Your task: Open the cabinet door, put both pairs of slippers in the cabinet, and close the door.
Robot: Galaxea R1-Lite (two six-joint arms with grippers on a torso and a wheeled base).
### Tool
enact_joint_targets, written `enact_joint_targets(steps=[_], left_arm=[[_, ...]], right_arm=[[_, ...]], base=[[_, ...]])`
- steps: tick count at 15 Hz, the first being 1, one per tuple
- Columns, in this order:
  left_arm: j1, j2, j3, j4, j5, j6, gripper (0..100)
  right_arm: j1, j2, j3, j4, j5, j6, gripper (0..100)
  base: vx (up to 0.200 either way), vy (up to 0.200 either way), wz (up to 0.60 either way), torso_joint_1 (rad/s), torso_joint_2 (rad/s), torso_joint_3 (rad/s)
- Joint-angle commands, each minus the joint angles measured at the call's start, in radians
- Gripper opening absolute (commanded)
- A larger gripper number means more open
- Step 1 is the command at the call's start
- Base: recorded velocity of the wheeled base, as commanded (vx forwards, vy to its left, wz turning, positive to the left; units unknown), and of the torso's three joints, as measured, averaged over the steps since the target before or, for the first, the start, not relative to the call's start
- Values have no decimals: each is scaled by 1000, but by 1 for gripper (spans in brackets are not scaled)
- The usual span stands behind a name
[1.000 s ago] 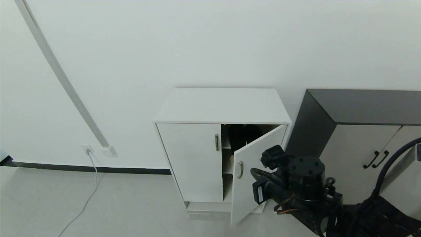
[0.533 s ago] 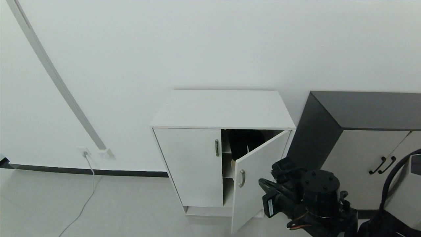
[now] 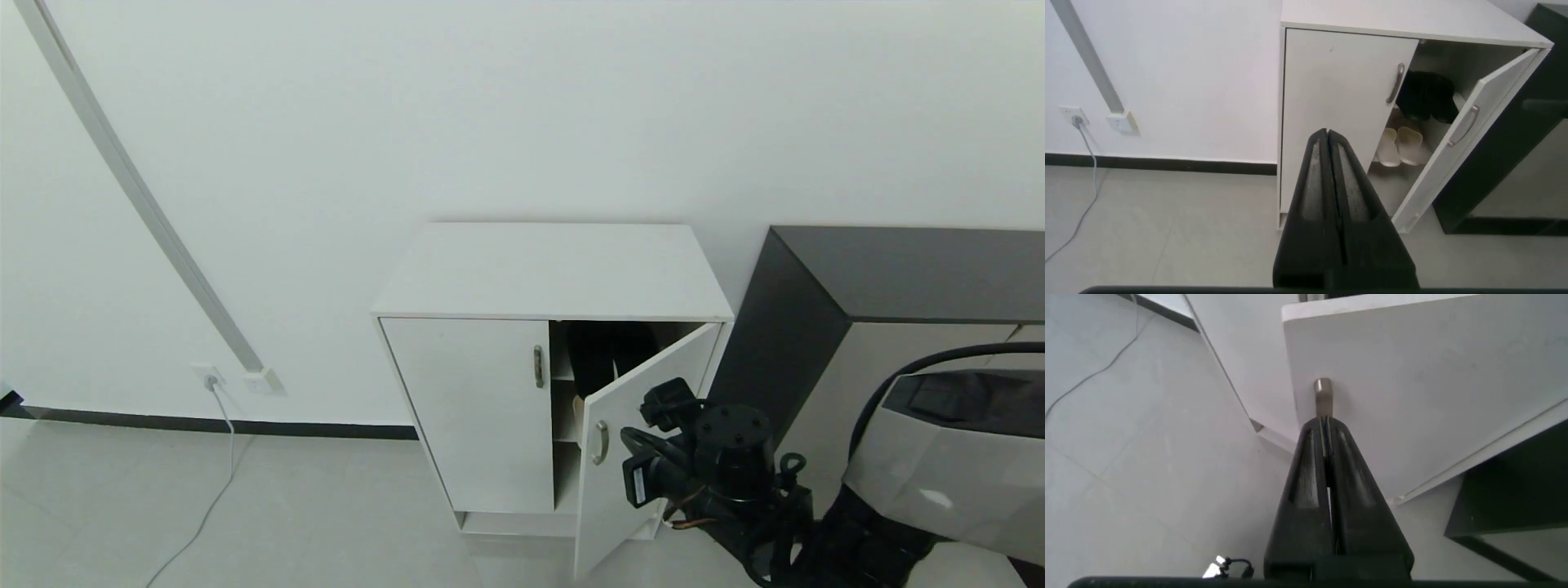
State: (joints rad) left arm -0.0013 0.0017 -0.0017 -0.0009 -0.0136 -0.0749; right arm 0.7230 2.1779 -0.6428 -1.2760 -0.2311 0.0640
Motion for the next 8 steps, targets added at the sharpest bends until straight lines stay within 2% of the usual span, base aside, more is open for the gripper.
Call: enact_joint_targets(steps=[1, 8], left_arm=[[0, 1, 0, -1, 0, 0, 0], [0, 1, 0, -1, 0, 0, 0]], right_arm=[[-28, 79, -72, 6, 19, -3, 0], [-80, 191, -247, 44, 27, -12, 0]], base=[[0, 0, 0, 0, 0, 0], [0, 0, 0, 0, 0, 0]])
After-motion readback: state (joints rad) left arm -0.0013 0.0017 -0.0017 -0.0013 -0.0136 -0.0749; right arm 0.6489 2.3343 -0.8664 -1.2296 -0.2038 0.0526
